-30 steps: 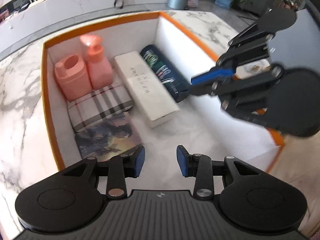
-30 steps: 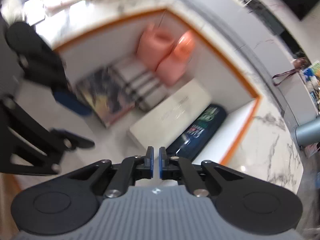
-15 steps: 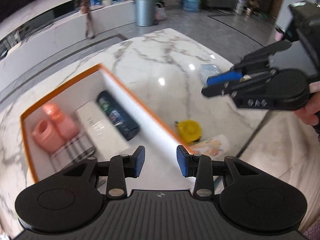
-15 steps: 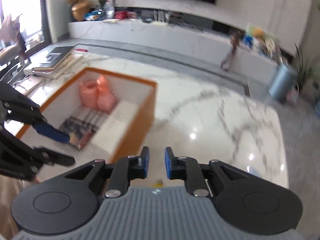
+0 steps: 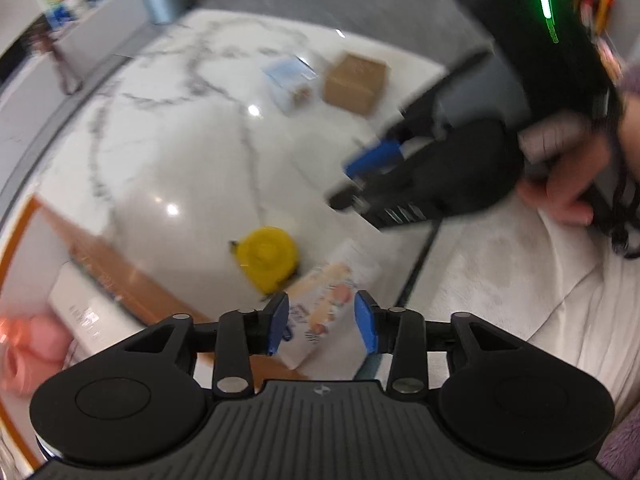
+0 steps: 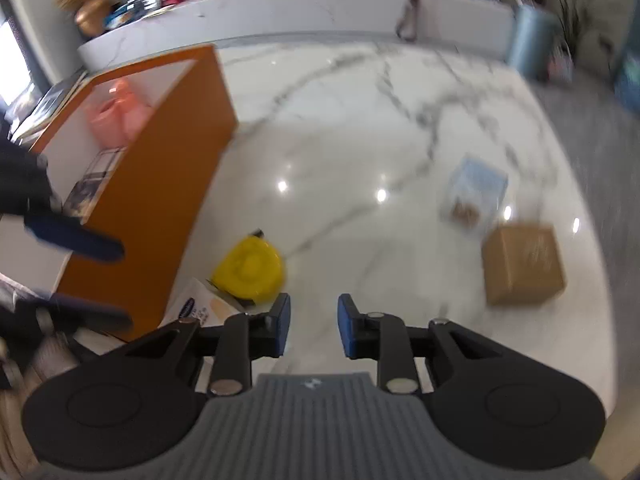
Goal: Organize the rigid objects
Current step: 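Grasp the white lotion tube with the left tool while right approaches the yellow tape measure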
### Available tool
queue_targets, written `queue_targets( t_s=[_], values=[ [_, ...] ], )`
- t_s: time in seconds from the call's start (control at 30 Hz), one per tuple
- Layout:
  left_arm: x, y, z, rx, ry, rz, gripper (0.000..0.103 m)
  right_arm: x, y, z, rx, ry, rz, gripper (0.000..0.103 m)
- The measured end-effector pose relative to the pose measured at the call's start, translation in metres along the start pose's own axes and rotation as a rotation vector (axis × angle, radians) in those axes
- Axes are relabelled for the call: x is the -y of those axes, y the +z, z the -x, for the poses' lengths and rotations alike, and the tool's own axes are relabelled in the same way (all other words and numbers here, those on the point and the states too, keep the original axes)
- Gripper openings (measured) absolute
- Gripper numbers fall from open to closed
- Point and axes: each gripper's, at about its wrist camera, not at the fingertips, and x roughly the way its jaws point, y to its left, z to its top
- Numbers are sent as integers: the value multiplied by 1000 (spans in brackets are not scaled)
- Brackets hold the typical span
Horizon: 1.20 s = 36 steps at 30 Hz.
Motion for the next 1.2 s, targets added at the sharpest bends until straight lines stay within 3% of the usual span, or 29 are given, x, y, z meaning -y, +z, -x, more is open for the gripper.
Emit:
queue_targets(
  t_s=[0.13, 0.23, 0.57, 0.77, 0.87, 1.03, 1.2],
  values=[
    [14, 6, -35, -101, 17, -99, 51, 21, -1, -2, 23, 45, -131, 32],
    [20, 11, -57, -158, 32, -148, 51, 25, -3, -1, 39, 61, -142, 33],
    [33, 28, -89, -214, 40, -229, 64, 45, -4, -7, 58, 142, -232, 35],
    [24, 32, -103, -239, -12, -183, 66, 61, -5, -14, 46, 174, -340, 37],
    [17, 34, -105, -238, -60, -122, 53, 66, -5, -15, 52, 192, -369, 37],
    [20, 25, -99, -203, -10, -84, 52, 67, -6, -17, 51, 189, -366, 37],
    [15, 19, -71, -112, 8, 9, 52, 71, -8, -14, 79, 179, -386, 37]
  ],
)
